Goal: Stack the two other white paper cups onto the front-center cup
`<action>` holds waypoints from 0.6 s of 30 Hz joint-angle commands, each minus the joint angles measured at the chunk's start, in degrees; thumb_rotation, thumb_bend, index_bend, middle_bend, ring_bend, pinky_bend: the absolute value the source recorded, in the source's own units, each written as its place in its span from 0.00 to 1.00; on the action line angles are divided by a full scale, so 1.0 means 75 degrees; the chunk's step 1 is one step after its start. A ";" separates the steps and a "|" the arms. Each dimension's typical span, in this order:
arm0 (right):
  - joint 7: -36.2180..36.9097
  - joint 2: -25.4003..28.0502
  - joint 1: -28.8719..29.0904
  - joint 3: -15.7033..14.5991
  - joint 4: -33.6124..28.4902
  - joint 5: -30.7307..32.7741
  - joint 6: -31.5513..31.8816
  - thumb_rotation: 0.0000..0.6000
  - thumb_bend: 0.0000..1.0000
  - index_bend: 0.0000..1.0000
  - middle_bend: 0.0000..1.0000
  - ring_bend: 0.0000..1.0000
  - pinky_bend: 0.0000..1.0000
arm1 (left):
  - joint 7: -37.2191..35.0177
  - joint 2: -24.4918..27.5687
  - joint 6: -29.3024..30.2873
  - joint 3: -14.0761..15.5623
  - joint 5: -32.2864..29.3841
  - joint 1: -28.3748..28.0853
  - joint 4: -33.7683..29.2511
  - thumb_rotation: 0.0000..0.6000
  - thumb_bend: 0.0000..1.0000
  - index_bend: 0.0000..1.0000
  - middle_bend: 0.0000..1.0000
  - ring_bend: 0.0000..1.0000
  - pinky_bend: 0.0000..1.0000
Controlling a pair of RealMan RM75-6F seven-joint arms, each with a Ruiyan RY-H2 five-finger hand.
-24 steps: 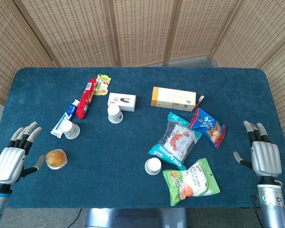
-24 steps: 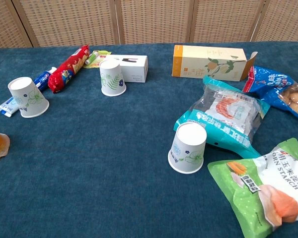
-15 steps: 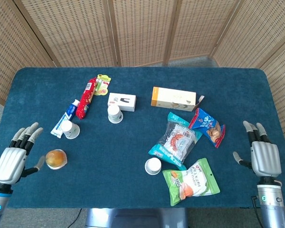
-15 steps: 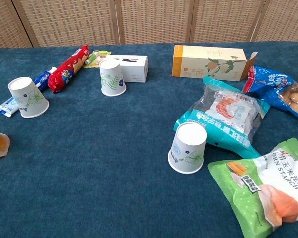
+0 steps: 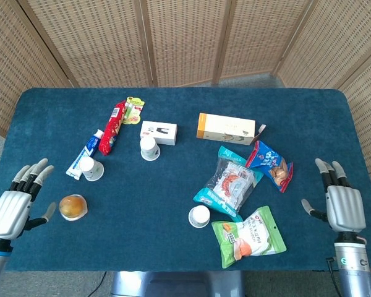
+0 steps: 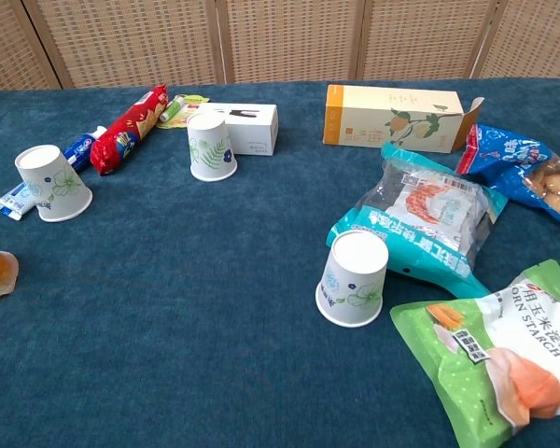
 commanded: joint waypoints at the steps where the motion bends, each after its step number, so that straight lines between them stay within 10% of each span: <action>1: -0.0027 0.0021 0.0002 -0.0013 -0.0041 0.0007 -0.0025 0.90 0.28 0.01 0.14 0.00 0.41 | -0.0010 0.0036 -0.0067 -0.0017 -0.0058 -0.0034 0.0020 0.97 0.46 0.00 0.01 0.00 0.05; 18: 0.0195 0.0101 -0.0132 -0.0121 0.0003 -0.0175 0.0023 0.91 0.28 0.00 0.14 0.00 0.41 | 0.0919 0.0250 -0.1589 -0.0271 -0.1597 -0.0705 0.0093 0.96 0.46 0.00 0.00 0.00 0.04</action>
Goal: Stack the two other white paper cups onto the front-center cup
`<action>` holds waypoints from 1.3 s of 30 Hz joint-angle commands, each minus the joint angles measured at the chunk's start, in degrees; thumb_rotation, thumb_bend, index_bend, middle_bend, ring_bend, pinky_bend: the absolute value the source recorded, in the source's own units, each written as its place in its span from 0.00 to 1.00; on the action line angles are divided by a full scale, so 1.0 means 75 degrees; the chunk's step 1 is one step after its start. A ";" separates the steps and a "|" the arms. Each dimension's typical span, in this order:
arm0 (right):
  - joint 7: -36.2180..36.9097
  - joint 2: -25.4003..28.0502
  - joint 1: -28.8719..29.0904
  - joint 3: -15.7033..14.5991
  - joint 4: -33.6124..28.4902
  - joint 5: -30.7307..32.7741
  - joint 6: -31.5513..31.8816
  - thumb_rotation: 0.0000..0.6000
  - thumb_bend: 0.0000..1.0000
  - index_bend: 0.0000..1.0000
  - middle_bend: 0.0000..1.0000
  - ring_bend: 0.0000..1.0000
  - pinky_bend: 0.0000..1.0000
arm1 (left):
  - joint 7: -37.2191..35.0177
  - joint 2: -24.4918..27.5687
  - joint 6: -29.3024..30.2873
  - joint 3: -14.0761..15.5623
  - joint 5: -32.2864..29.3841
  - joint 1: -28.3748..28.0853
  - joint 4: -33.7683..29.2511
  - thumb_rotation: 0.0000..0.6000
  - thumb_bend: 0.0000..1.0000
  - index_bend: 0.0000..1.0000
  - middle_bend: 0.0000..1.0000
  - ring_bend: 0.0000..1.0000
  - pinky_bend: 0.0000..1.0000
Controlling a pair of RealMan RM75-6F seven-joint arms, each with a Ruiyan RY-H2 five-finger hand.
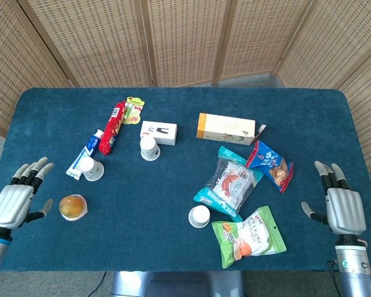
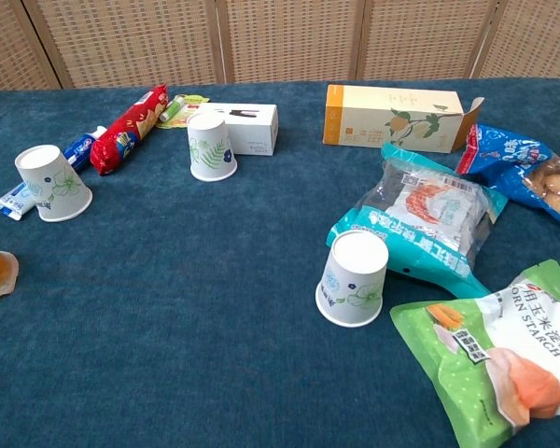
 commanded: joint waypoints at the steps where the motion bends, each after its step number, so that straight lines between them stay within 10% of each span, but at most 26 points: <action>1: 0.0013 0.0029 -0.0023 -0.0004 -0.0007 -0.0011 0.0021 0.91 0.28 0.00 0.14 0.00 0.41 | 0.0371 -0.0069 -0.0352 -0.0120 -0.0446 -0.0225 0.0058 0.97 0.46 0.00 0.00 0.00 0.04; 39: 0.0484 0.0597 -0.0507 0.0079 -0.0081 0.0275 0.0355 0.90 0.28 0.00 0.13 0.00 0.41 | 0.1503 -0.2436 -0.3303 -0.0836 -0.3825 -0.2793 0.2687 0.96 0.46 0.00 0.00 0.00 0.12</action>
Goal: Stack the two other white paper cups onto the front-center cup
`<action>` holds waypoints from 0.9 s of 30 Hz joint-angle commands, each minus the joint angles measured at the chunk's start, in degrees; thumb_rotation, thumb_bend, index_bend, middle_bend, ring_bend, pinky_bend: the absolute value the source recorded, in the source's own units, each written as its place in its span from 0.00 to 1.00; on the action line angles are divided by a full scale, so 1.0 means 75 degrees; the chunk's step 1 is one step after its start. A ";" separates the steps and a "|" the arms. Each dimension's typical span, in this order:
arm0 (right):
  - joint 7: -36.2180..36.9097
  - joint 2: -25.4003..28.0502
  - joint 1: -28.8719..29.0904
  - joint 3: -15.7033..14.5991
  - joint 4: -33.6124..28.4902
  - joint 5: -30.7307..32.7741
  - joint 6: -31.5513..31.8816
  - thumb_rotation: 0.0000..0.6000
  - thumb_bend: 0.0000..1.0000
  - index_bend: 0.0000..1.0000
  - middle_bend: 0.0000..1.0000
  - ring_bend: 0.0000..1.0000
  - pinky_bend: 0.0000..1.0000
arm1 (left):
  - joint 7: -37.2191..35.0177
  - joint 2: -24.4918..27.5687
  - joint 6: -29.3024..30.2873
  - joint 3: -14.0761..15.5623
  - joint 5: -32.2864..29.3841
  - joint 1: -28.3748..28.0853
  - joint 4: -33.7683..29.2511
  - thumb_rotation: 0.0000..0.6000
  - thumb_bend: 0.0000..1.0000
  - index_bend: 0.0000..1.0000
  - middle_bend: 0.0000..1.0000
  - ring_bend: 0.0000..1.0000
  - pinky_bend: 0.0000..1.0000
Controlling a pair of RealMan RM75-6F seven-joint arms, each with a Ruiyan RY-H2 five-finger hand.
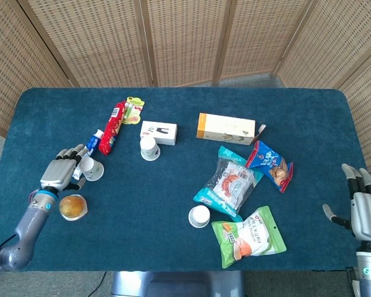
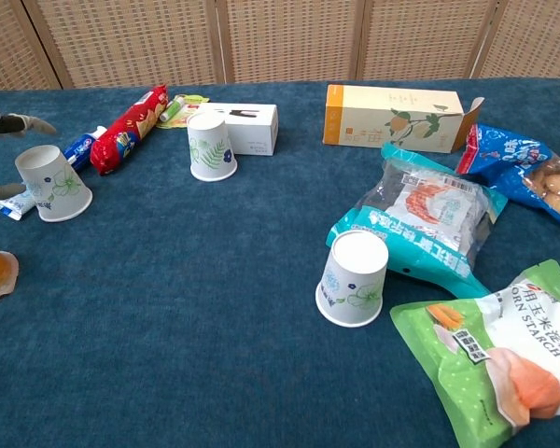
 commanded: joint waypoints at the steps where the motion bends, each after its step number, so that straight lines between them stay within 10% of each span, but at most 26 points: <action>1: -0.0005 0.0037 -0.0032 0.0001 -0.0044 -0.0007 0.0038 0.90 0.28 0.00 0.13 0.00 0.41 | -0.0145 -0.0240 -0.0104 -0.0014 -0.0055 -0.0122 0.0285 0.96 0.46 0.00 0.00 0.00 0.14; 10: -0.0046 0.0129 -0.0092 -0.0002 -0.0203 -0.0044 0.0097 0.90 0.28 0.00 0.13 0.00 0.41 | -0.0444 -0.0717 -0.0074 0.0039 0.0110 -0.0211 0.0913 1.00 0.46 0.08 0.08 0.21 0.41; 27: -0.0114 0.0101 -0.0071 0.0013 -0.0267 -0.0070 0.0056 0.90 0.28 0.00 0.13 0.00 0.41 | -0.0700 -0.0798 0.0130 0.0060 0.0246 -0.0188 0.1059 1.00 0.46 0.26 0.24 0.30 0.56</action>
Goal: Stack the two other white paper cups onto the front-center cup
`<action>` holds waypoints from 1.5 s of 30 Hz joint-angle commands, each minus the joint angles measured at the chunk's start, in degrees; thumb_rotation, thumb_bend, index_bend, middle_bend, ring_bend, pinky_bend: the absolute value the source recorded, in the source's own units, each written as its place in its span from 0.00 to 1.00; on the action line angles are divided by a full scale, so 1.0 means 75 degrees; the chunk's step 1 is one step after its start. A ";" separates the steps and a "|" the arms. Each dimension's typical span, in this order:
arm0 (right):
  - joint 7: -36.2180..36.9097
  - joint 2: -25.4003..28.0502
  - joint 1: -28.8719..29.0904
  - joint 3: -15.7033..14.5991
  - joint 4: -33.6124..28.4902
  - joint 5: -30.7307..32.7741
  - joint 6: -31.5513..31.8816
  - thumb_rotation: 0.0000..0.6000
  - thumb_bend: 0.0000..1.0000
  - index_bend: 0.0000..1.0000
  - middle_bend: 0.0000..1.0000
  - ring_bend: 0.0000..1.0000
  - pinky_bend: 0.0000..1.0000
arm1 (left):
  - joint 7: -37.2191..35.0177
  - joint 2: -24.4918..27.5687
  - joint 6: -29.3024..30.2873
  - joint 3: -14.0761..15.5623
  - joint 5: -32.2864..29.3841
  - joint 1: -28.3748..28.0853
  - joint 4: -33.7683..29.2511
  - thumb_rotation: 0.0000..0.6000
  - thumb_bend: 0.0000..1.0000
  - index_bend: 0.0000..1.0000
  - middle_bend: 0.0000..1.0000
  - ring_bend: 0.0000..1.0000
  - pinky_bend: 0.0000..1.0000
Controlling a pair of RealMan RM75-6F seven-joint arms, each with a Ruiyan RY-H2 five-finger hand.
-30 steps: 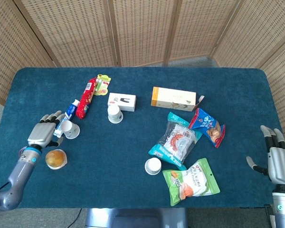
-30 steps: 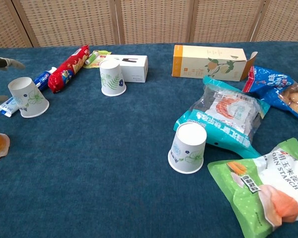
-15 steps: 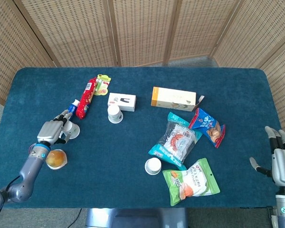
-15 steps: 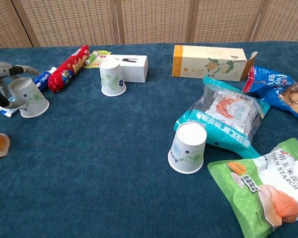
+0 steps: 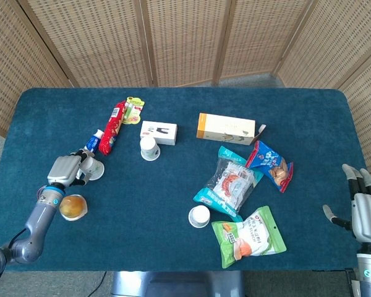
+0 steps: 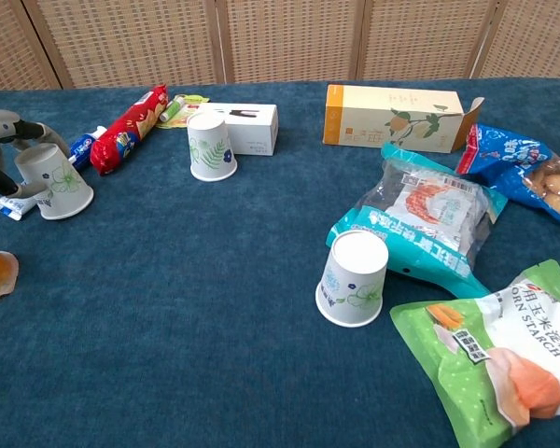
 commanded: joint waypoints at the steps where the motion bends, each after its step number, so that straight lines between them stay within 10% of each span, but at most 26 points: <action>1: -0.0004 -0.0001 0.0002 0.0001 0.0005 0.0000 -0.0005 0.90 0.28 0.00 0.13 0.00 0.41 | -0.0016 -0.0036 -0.0007 0.0014 -0.0006 0.0000 0.0035 1.00 0.46 0.26 0.24 0.30 0.57; 15: 0.0072 0.0010 -0.0006 0.0031 0.0050 0.0024 -0.0026 0.90 0.28 0.00 0.13 0.00 0.41 | -0.0285 0.0167 0.0393 -0.0049 0.0451 0.0106 -0.0388 1.00 0.46 0.31 0.30 0.36 0.61; 45: 0.0139 -0.0074 0.0310 -0.0084 0.0137 -0.0403 -0.0492 0.90 0.28 0.00 0.13 0.00 0.41 | -0.1912 0.2434 0.0775 0.0500 0.4256 0.0168 -0.4597 1.00 0.46 0.31 0.30 0.35 0.59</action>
